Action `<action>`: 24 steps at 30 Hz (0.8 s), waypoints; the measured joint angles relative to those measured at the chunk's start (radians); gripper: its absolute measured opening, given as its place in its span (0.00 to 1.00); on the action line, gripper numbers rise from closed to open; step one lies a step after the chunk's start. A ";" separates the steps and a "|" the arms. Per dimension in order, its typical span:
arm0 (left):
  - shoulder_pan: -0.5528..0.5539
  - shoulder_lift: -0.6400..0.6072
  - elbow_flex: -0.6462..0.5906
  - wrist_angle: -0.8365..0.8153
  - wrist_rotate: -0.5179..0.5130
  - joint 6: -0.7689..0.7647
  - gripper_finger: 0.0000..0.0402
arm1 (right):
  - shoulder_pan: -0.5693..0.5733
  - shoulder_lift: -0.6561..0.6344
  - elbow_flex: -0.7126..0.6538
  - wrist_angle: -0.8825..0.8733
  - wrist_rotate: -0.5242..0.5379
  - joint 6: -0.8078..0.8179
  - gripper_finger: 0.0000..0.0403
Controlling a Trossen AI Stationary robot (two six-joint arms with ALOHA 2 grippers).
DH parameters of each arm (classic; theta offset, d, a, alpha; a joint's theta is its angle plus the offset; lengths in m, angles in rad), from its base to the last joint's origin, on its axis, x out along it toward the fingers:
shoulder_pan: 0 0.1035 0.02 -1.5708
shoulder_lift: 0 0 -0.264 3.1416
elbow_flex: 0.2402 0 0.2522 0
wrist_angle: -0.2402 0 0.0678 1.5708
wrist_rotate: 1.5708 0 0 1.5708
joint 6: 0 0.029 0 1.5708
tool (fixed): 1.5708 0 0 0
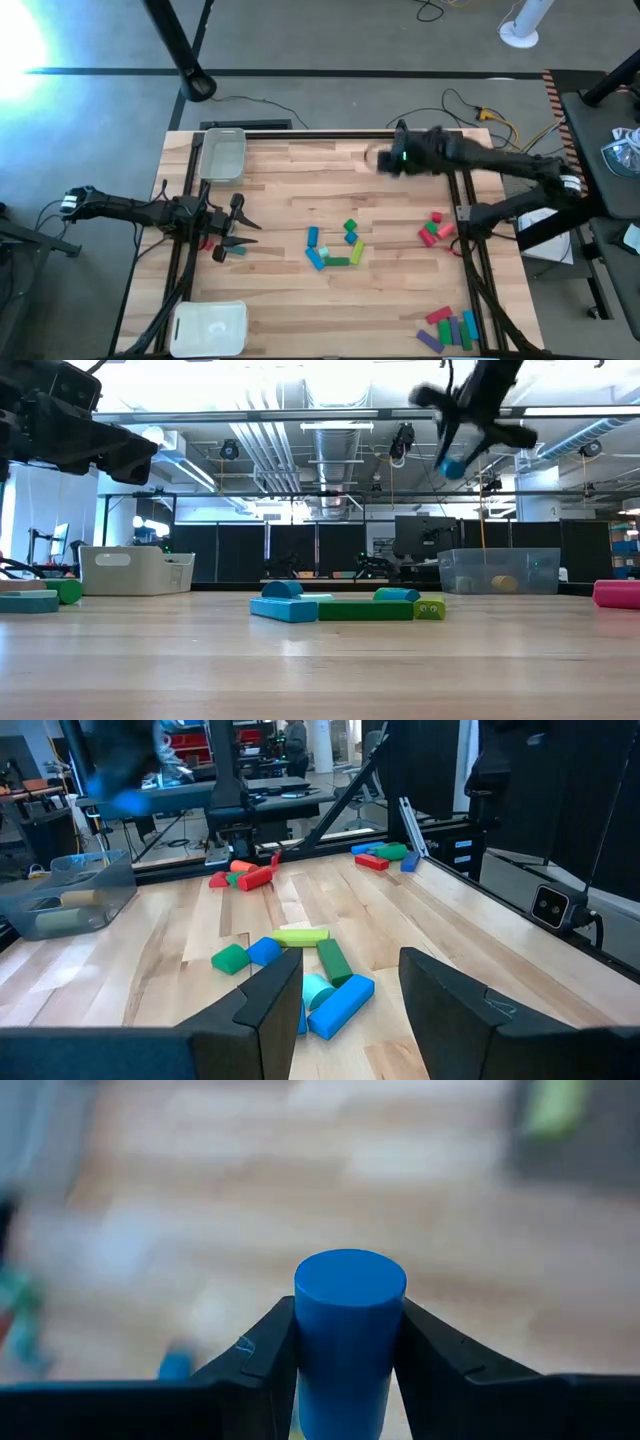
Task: Sort blocks
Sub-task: Put the right blue cylindrical block into the black bin
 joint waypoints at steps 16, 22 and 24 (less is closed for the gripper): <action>0.000 0.000 0.000 0.000 0.000 0.000 0.38 | -0.690 0.218 -0.077 0.147 -0.154 -0.391 0.31; 0.000 0.000 0.000 0.000 0.000 0.000 0.38 | -0.722 0.360 -0.074 0.171 -0.193 -0.436 0.31; 0.000 0.000 0.000 0.000 0.000 0.000 0.38 | -0.736 0.397 -0.074 0.178 -0.195 -0.444 0.31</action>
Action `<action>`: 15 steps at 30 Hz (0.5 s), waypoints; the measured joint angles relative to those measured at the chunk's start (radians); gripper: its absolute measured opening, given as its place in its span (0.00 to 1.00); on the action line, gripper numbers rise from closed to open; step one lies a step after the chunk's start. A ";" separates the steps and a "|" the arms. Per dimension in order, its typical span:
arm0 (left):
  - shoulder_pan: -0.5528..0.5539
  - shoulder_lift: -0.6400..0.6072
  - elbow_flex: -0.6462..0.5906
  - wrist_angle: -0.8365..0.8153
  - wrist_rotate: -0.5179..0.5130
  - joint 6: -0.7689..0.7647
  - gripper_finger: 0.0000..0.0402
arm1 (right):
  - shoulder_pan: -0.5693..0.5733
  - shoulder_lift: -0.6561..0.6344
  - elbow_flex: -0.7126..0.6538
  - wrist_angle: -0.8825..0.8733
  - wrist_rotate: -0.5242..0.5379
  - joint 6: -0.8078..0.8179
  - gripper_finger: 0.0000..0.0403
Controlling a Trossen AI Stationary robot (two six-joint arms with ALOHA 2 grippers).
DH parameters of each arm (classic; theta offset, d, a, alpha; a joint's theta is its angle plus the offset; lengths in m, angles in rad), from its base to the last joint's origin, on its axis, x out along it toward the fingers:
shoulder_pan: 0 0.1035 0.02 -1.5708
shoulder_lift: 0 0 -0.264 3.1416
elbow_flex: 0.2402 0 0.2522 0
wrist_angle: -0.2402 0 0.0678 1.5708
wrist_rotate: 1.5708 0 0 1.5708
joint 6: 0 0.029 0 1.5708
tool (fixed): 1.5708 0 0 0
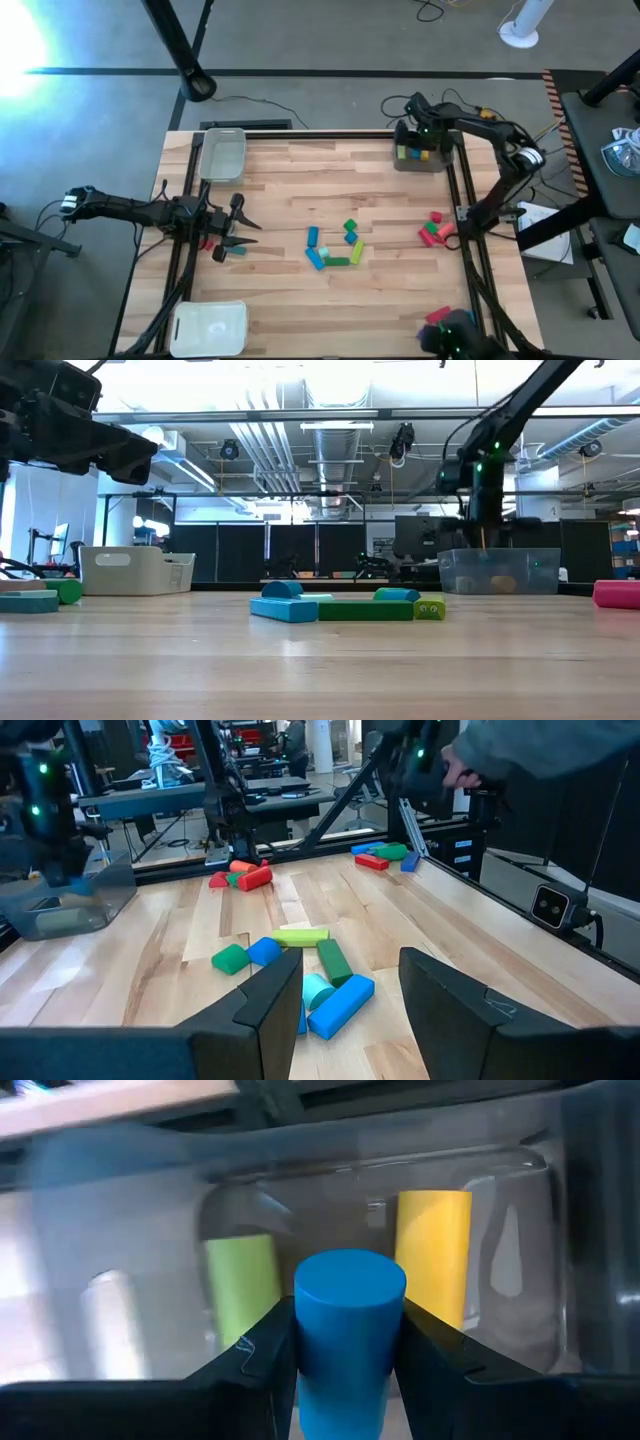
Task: Sort blocks
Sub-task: Put the right blue cylindrical block into the black bin
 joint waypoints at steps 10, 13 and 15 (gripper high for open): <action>0.000 0.000 0.000 0.000 -0.005 0.000 0.38 | -0.024 0.107 0.001 0.061 -0.027 -0.054 0.33; 0.000 0.000 0.000 0.000 -0.006 0.000 0.38 | -0.026 0.125 0.002 0.065 -0.031 -0.063 0.34; 0.000 0.000 0.000 0.000 -0.006 0.000 0.38 | -0.026 0.126 0.002 0.065 -0.031 -0.058 0.36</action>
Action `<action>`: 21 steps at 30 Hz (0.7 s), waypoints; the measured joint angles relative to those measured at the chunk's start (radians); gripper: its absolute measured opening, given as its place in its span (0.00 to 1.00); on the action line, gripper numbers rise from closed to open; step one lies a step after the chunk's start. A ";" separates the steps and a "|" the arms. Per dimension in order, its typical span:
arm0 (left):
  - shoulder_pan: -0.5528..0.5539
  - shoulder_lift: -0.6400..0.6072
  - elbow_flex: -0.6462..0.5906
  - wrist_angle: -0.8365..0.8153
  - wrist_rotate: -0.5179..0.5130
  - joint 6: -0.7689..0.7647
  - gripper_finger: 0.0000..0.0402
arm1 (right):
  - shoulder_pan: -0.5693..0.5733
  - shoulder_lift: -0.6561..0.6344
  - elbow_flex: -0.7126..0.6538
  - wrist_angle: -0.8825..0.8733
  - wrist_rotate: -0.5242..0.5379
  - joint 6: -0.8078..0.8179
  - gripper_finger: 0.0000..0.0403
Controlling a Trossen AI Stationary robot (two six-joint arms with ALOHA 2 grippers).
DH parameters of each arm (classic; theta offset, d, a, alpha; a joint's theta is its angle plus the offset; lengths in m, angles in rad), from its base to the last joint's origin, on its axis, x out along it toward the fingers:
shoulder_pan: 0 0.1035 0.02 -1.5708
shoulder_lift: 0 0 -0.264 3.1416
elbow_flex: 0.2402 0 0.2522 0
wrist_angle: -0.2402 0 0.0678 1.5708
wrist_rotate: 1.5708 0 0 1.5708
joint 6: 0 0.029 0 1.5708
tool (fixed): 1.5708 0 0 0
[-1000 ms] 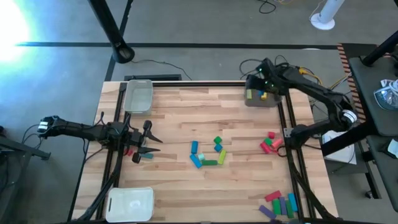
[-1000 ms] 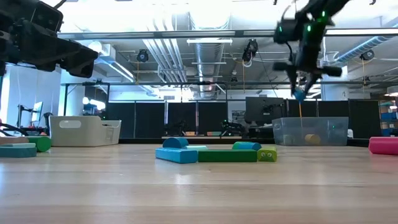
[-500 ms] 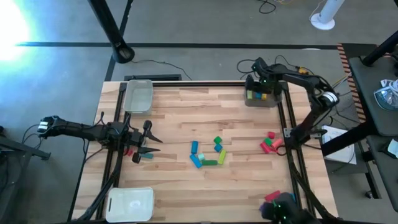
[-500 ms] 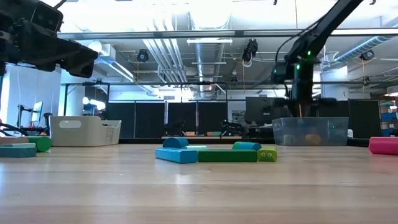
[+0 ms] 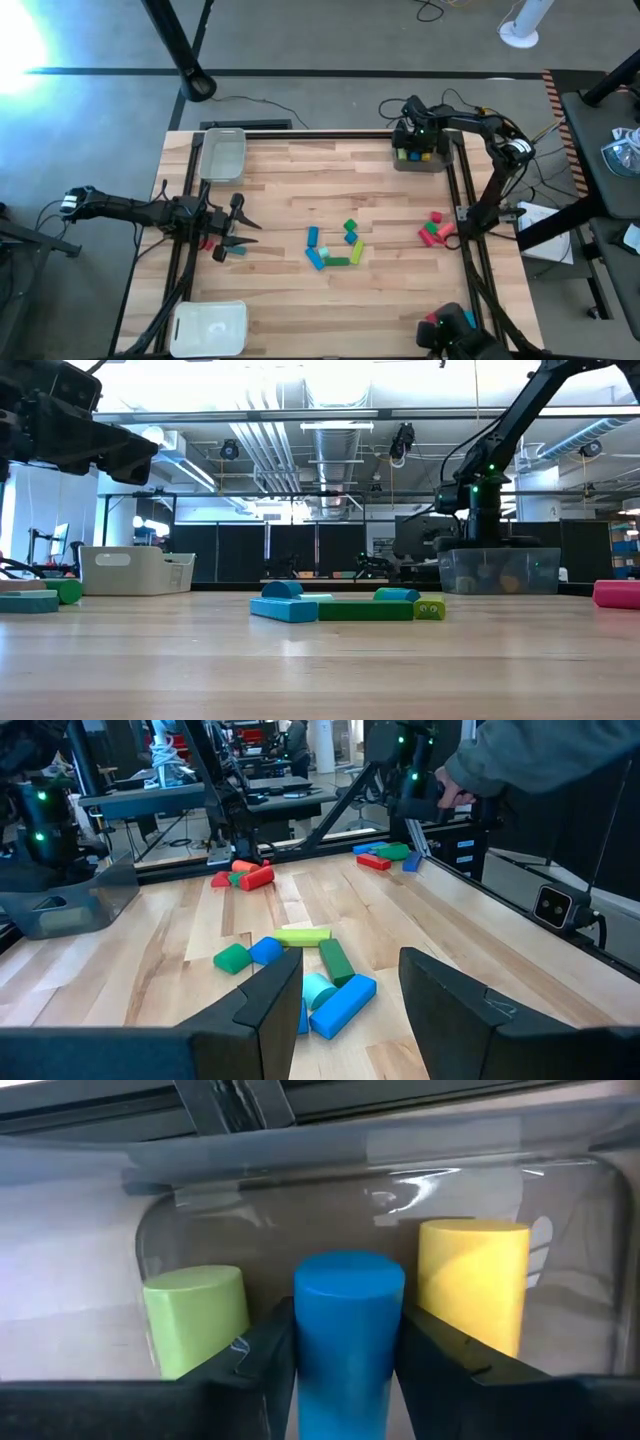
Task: Sort blocks
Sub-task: Put the right blue cylindrical block into the black bin, then put the red cylindrical block into the black bin
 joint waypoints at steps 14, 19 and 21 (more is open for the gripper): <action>0.000 0.000 0.000 0.000 -0.002 0.000 0.38 | 0.003 -0.151 0.017 -0.031 0.031 -0.017 0.58; 0.000 0.000 0.000 0.000 -0.002 0.000 0.38 | 0.060 -0.277 0.026 -0.083 0.033 -0.018 0.61; 0.000 0.000 0.000 0.000 -0.002 0.000 0.38 | 0.107 -0.337 0.022 -0.083 0.035 -0.018 0.61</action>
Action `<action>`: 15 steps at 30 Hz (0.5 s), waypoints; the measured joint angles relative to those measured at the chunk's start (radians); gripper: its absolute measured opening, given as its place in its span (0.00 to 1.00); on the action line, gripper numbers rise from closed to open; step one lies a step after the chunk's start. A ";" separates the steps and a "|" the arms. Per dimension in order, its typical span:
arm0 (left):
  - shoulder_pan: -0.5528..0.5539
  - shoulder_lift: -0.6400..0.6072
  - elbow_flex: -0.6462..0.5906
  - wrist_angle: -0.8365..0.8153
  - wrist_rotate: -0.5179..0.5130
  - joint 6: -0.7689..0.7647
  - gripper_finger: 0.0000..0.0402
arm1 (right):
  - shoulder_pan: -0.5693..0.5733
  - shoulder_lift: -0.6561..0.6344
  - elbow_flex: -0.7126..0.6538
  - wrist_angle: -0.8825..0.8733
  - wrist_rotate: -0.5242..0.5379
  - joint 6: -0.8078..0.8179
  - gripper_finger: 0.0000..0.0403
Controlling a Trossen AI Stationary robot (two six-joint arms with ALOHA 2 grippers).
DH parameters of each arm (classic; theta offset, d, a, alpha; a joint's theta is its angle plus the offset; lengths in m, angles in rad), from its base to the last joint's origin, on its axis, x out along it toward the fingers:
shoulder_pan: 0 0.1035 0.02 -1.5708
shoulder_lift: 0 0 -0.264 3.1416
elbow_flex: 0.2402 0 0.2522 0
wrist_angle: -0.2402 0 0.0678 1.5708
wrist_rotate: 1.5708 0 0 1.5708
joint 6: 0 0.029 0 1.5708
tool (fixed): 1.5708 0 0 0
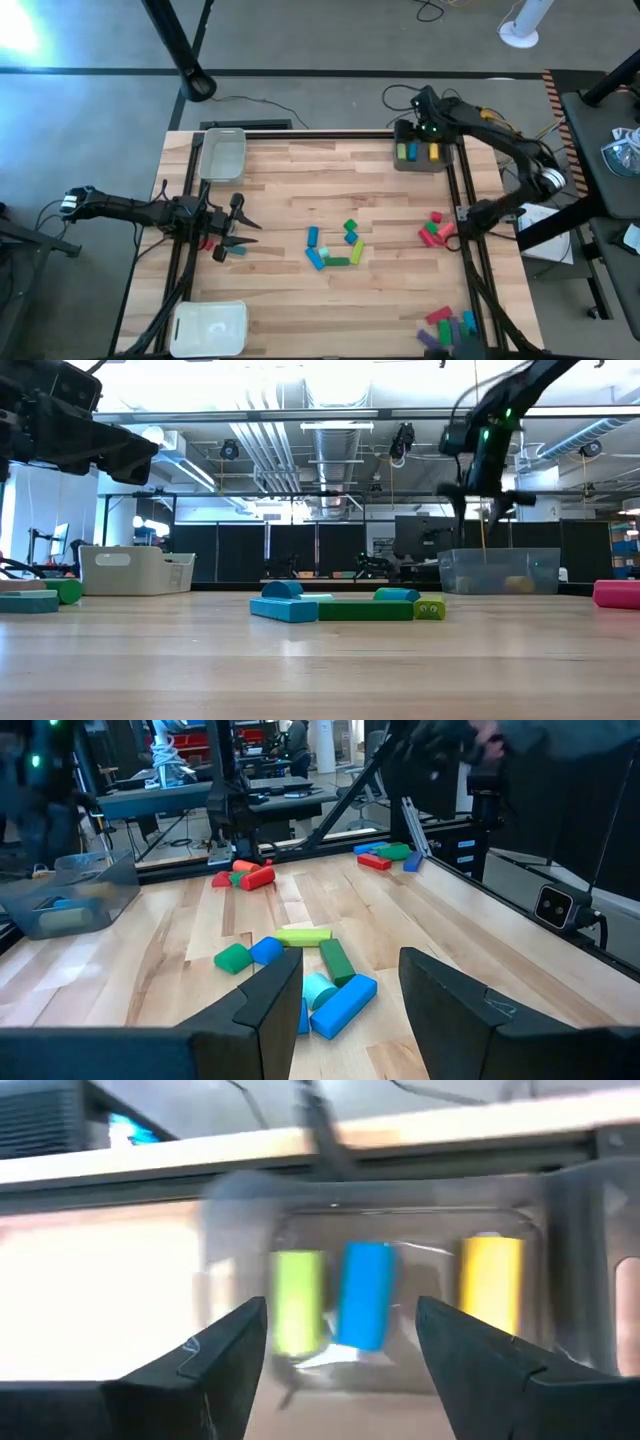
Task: Sort blocks
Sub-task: Put the red cylindrical block into the black bin
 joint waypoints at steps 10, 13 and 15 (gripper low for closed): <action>0.000 0.000 0.000 0.000 0.000 0.000 0.38 | 0.427 -0.191 -0.046 -0.086 -0.040 -0.012 0.54; 0.000 0.000 0.000 0.000 0.000 0.000 0.38 | 0.595 -0.208 -0.049 -0.213 -0.121 -0.074 0.52; 0.000 0.000 0.000 0.000 0.000 0.000 0.38 | 0.703 -0.210 -0.050 -0.349 -0.135 -0.102 0.52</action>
